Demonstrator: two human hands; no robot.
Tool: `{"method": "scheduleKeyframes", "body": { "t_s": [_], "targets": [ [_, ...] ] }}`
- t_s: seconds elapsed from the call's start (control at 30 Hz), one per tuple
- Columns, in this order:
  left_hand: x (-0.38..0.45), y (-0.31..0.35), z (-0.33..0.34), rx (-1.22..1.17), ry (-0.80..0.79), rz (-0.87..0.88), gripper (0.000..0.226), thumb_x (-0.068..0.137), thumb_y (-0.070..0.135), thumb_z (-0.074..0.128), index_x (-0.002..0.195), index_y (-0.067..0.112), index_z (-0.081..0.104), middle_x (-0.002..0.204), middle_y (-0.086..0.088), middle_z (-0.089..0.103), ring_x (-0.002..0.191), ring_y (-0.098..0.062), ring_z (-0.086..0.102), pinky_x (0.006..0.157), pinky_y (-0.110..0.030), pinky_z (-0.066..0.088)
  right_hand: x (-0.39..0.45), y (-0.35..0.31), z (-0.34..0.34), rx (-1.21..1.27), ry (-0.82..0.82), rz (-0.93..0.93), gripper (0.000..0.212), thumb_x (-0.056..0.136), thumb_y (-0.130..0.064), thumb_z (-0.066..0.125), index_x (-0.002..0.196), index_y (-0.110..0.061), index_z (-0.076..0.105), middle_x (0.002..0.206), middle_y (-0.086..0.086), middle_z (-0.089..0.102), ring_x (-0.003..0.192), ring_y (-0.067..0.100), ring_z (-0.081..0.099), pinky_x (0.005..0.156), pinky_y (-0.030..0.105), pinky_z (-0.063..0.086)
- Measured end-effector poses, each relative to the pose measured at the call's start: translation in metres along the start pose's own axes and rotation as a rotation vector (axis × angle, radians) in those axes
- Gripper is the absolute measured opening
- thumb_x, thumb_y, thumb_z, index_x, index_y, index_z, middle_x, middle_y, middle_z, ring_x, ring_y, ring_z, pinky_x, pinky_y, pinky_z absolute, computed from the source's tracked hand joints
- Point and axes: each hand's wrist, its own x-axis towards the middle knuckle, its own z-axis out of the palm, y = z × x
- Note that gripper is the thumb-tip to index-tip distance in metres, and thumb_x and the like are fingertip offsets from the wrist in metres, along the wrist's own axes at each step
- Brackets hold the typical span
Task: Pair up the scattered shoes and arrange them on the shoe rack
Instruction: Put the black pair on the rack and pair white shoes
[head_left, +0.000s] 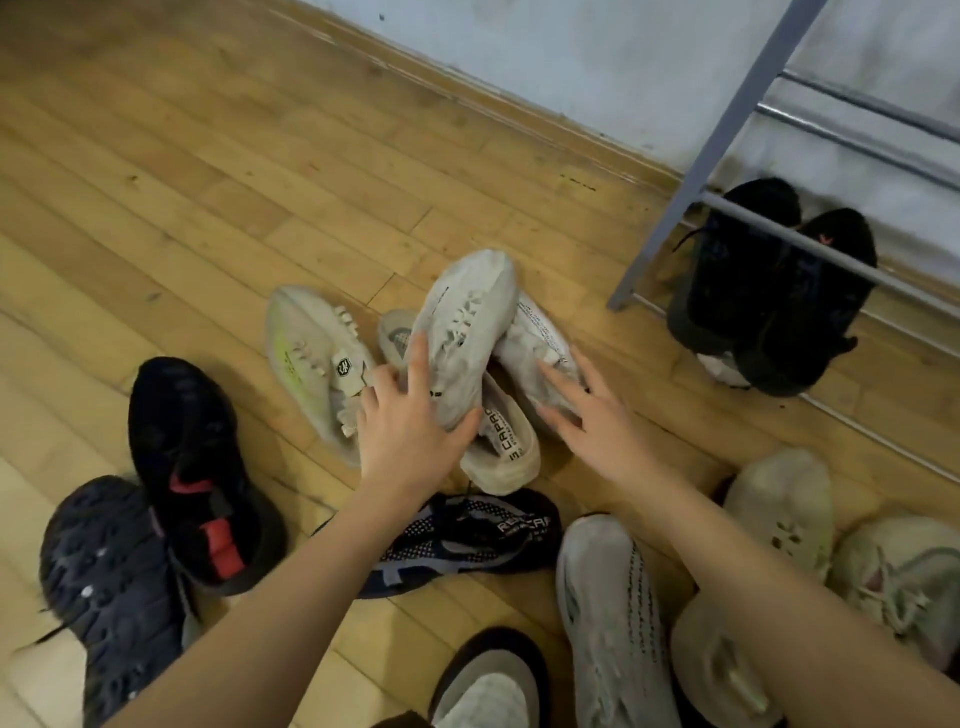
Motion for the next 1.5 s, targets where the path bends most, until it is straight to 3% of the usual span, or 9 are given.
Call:
{"method": "scheduleKeyframes", "body": {
  "t_s": [0.1, 0.23, 0.43, 0.53, 0.8, 0.9, 1.03, 1.17, 1.5],
  "targets": [
    [0.005, -0.003, 0.004, -0.075, -0.072, 0.051, 0.091, 0.078, 0.058, 0.058, 0.146, 0.033, 0.002, 0.141, -0.018, 0.025, 0.129, -0.036, 0.033, 0.100, -0.052, 0.038, 0.003, 0.007, 0.007, 0.067, 0.005, -0.029, 0.059, 0.088, -0.048, 0.054, 0.140, -0.049, 0.027, 0.158, -0.006, -0.001, 0.144, 0.023, 0.011, 0.113, 0.052, 0.023],
    [0.006, -0.009, 0.006, -0.192, 0.003, 0.093, 0.074, 0.083, 0.050, 0.058, 0.143, 0.038, 0.016, 0.140, -0.019, 0.031, 0.128, -0.035, 0.035, 0.098, -0.054, 0.039, 0.007, 0.010, 0.006, 0.153, 0.050, -0.033, 0.055, 0.090, -0.038, 0.057, 0.137, -0.050, 0.032, 0.157, 0.001, 0.008, 0.142, 0.024, 0.016, 0.113, 0.049, 0.026],
    [-0.003, 0.011, 0.006, -0.191, 0.077, 0.133, 0.059, 0.081, 0.057, 0.041, 0.137, 0.038, 0.032, 0.134, -0.022, 0.039, 0.115, -0.041, 0.045, 0.090, -0.053, 0.044, -0.014, 0.015, -0.007, -0.014, 0.186, -0.094, 0.051, 0.093, -0.028, 0.054, 0.138, -0.043, 0.037, 0.152, 0.011, 0.021, 0.130, 0.037, 0.032, 0.106, 0.051, 0.033],
    [-0.010, 0.026, 0.009, -0.133, 0.076, 0.124, 0.058, 0.086, 0.054, 0.045, 0.139, 0.036, 0.033, 0.137, -0.024, 0.036, 0.119, -0.042, 0.042, 0.093, -0.052, 0.040, -0.039, 0.020, -0.008, -0.136, 0.289, -0.004, 0.044, 0.095, -0.033, 0.049, 0.137, -0.038, 0.041, 0.148, 0.019, 0.028, 0.121, 0.043, 0.040, 0.096, 0.055, 0.040],
    [-0.008, 0.029, 0.014, -0.052, -0.053, 0.191, 0.061, 0.089, 0.047, 0.050, 0.140, 0.050, 0.017, 0.148, -0.023, 0.016, 0.128, -0.048, 0.028, 0.095, -0.052, 0.038, -0.053, 0.024, -0.004, -0.308, 0.111, 0.103, 0.069, 0.090, -0.055, 0.045, 0.144, -0.049, 0.003, 0.154, 0.019, -0.001, 0.128, 0.044, 0.027, 0.100, 0.054, 0.035],
    [-0.003, 0.022, 0.016, -0.052, -0.105, 0.236, 0.054, 0.089, 0.048, 0.049, 0.138, 0.051, 0.026, 0.153, -0.015, 0.011, 0.126, -0.046, 0.026, 0.095, -0.053, 0.037, -0.051, 0.025, -0.001, -0.249, 0.138, 0.056, 0.066, 0.093, -0.042, 0.048, 0.144, -0.047, 0.006, 0.154, 0.020, 0.001, 0.125, 0.046, 0.027, 0.101, 0.053, 0.034],
    [-0.001, 0.020, 0.016, -0.098, -0.029, 0.271, 0.045, 0.089, 0.049, 0.038, 0.131, 0.037, 0.048, 0.142, -0.013, 0.039, 0.109, -0.046, 0.043, 0.088, -0.052, 0.042, -0.054, 0.020, -0.003, -0.195, 0.227, 0.005, 0.053, 0.095, -0.030, 0.050, 0.141, -0.046, 0.029, 0.151, 0.024, 0.015, 0.114, 0.045, 0.037, 0.094, 0.052, 0.039],
    [-0.009, 0.022, 0.008, -0.126, 0.071, 0.344, 0.039, 0.092, 0.040, 0.041, 0.126, 0.028, 0.056, 0.132, -0.012, 0.049, 0.100, -0.043, 0.049, 0.083, -0.048, 0.043, -0.067, 0.005, -0.015, -0.229, 0.296, -0.020, 0.042, 0.095, -0.038, 0.037, 0.136, -0.042, 0.042, 0.145, 0.026, 0.029, 0.099, 0.043, 0.046, 0.084, 0.052, 0.046],
    [-0.050, 0.071, -0.008, -0.145, 0.225, 0.594, 0.032, 0.093, 0.028, 0.053, 0.124, 0.020, 0.059, 0.130, -0.016, 0.051, 0.093, -0.039, 0.050, 0.075, -0.047, 0.044, -0.134, -0.006, -0.057, -0.258, 0.523, 0.061, 0.039, 0.096, -0.040, 0.037, 0.134, -0.040, 0.046, 0.150, 0.020, 0.027, 0.110, 0.041, 0.043, 0.088, 0.051, 0.042]
  ]
}}
